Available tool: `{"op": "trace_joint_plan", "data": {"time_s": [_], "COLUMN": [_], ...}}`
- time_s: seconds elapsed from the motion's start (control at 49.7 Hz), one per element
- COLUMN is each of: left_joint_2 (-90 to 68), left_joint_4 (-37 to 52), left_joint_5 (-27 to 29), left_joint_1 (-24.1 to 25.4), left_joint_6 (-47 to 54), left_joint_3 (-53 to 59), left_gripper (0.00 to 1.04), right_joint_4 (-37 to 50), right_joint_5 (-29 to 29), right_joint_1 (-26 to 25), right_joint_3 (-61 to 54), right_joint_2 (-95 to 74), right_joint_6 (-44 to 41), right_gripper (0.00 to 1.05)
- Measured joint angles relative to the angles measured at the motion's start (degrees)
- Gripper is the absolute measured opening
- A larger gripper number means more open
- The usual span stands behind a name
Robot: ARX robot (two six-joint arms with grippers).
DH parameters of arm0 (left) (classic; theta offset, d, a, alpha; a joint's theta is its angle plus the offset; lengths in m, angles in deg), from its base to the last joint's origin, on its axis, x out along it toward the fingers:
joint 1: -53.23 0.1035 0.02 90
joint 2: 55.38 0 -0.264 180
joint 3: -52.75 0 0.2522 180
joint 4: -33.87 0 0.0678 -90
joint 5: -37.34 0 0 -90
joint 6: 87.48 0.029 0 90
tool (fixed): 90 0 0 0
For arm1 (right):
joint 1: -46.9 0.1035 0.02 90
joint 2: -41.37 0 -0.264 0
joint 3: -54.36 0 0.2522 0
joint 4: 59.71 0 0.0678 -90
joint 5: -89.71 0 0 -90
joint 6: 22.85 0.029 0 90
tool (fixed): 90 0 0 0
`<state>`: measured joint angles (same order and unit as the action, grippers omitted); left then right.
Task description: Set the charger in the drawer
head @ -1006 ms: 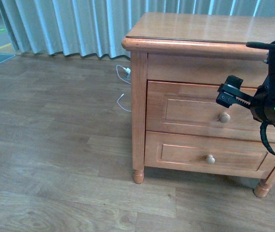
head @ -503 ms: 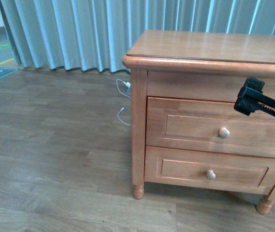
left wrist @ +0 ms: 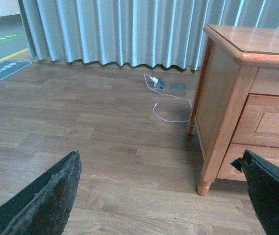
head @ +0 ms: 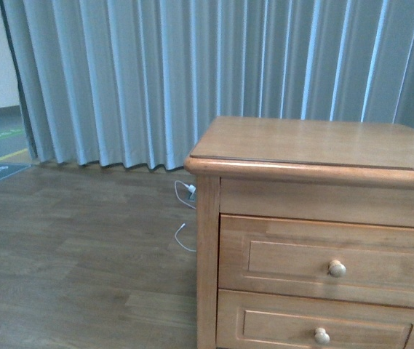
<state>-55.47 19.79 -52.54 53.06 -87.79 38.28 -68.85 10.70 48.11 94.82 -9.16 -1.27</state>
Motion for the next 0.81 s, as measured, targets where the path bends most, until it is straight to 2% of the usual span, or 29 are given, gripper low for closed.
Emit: {"op": "trace_joint_plan", "data": {"time_s": [0.101,0.181,0.423,0.483,0.523,0.584,0.664,0.805], "left_joint_2": [0.0,0.0,0.0,0.0,0.0,0.0,0.0,0.0], "left_joint_4": [0.0,0.0,0.0,0.0,0.0,0.0,0.0,0.0], "left_joint_5": [0.0,0.0,0.0,0.0,0.0,0.0,0.0,0.0], "left_joint_1": [0.0,0.0,0.0,0.0,0.0,0.0,0.0,0.0], "left_joint_6": [0.0,0.0,0.0,0.0,0.0,0.0,0.0,0.0], "left_joint_3": [0.0,0.0,0.0,0.0,0.0,0.0,0.0,0.0], "left_gripper": [0.99,0.99,0.99,0.99,0.99,0.99,0.99,0.99], "right_joint_4": [-8.4,-12.6,-12.9,-4.1,0.6,3.7,4.3,4.3], "right_joint_5": [3.1,2.1,0.5,-7.2,-9.8,-10.5,-10.9,-11.0], "right_joint_1": [-4.0,-6.6,-7.4,-4.2,-2.6,-1.7,-1.4,-1.4], "right_joint_3": [-3.3,-5.1,-6.1,-10.0,-12.4,-14.4,-16.7,-19.1], "right_joint_2": [14.2,21.0,24.5,26.5,28.0,29.8,31.6,33.4], "right_joint_6": [-1.3,-2.8,-4.6,-9.7,-13.2,-16.8,-19.7,-20.7], "right_gripper": [0.97,0.97,0.96,0.86,0.79,0.69,0.49,0.26]}}
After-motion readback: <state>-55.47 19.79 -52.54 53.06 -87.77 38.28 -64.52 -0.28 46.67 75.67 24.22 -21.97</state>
